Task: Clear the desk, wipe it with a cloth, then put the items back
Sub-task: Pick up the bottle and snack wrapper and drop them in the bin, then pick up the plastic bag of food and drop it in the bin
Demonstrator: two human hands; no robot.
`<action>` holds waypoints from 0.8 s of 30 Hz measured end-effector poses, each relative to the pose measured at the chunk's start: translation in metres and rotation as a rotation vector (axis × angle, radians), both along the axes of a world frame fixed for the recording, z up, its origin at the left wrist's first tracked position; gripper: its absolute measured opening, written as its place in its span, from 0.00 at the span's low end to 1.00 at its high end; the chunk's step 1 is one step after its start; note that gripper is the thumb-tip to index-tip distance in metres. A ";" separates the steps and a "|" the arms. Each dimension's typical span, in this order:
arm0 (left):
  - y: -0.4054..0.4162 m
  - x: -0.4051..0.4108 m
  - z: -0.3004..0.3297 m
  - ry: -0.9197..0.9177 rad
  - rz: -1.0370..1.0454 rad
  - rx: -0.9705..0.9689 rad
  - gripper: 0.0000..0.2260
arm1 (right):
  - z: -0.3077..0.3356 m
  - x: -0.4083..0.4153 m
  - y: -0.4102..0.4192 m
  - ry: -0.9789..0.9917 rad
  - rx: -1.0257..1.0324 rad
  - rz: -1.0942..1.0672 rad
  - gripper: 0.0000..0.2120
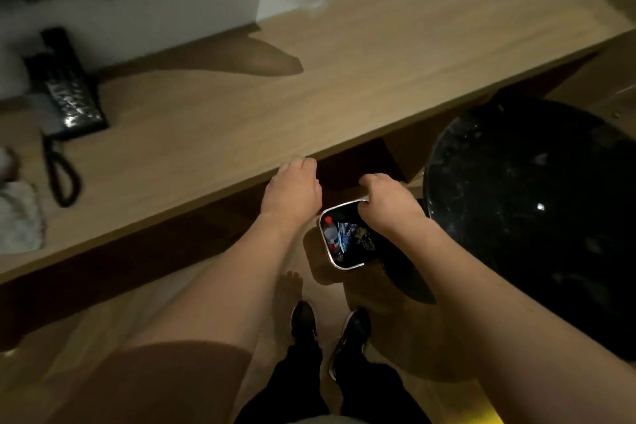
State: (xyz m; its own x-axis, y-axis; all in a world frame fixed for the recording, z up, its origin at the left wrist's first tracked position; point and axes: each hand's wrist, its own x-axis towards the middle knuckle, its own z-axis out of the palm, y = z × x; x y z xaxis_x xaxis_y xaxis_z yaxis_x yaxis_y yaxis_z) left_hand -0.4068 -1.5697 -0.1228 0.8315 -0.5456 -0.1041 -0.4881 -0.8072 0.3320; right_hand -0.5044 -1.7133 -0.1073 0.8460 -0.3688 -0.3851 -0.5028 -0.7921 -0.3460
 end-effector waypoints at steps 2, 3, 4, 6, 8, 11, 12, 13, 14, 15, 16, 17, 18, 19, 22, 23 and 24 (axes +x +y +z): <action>0.012 0.001 0.010 -0.013 0.051 -0.047 0.13 | 0.011 0.006 0.012 -0.018 0.010 0.006 0.25; 0.019 0.002 0.014 -0.020 0.084 -0.078 0.13 | 0.015 0.010 0.019 -0.029 0.014 0.007 0.26; 0.026 0.004 0.016 -0.024 0.121 -0.111 0.13 | 0.019 0.015 0.025 -0.040 0.024 0.003 0.26; 0.045 0.009 0.020 -0.037 0.172 -0.159 0.14 | 0.025 0.025 0.038 -0.067 0.050 0.001 0.27; 0.066 0.017 0.023 -0.057 0.199 -0.158 0.14 | 0.028 0.037 0.052 -0.078 0.066 0.036 0.27; 0.095 0.030 0.026 -0.071 0.269 -0.146 0.15 | 0.030 0.057 0.072 -0.070 0.071 0.112 0.23; 0.104 0.033 0.026 -0.072 0.292 -0.144 0.15 | 0.030 0.064 0.078 -0.066 0.067 0.139 0.22; 0.112 0.035 0.026 -0.071 0.314 -0.144 0.15 | 0.030 0.070 0.085 -0.063 0.063 0.165 0.21; 0.120 0.036 0.026 -0.067 0.339 -0.147 0.15 | 0.030 0.077 0.092 -0.059 0.063 0.193 0.22; 0.128 0.038 0.026 -0.057 0.370 -0.149 0.15 | 0.030 0.083 0.098 -0.054 0.067 0.229 0.23; 0.135 0.038 0.025 -0.048 0.404 -0.148 0.15 | 0.030 0.089 0.105 -0.048 0.073 0.266 0.23; 0.142 0.036 0.025 -0.043 0.439 -0.143 0.16 | 0.030 0.094 0.111 -0.044 0.081 0.303 0.24; 0.150 0.035 0.025 -0.044 0.476 -0.138 0.16 | 0.030 0.099 0.118 -0.040 0.089 0.340 0.25; 0.158 0.032 0.025 -0.050 0.521 -0.136 0.16 | 0.030 0.103 0.125 -0.034 0.100 0.379 0.25; 0.186 0.017 0.030 -0.089 0.700 -0.135 0.16 | 0.034 0.115 0.151 -0.025 0.120 0.530 0.25; 0.198 0.010 0.033 -0.095 0.755 -0.129 0.16 | 0.037 0.117 0.162 -0.029 0.123 0.581 0.25; 0.210 0.004 0.035 -0.094 0.807 -0.124 0.16 | 0.039 0.118 0.174 -0.030 0.131 0.625 0.25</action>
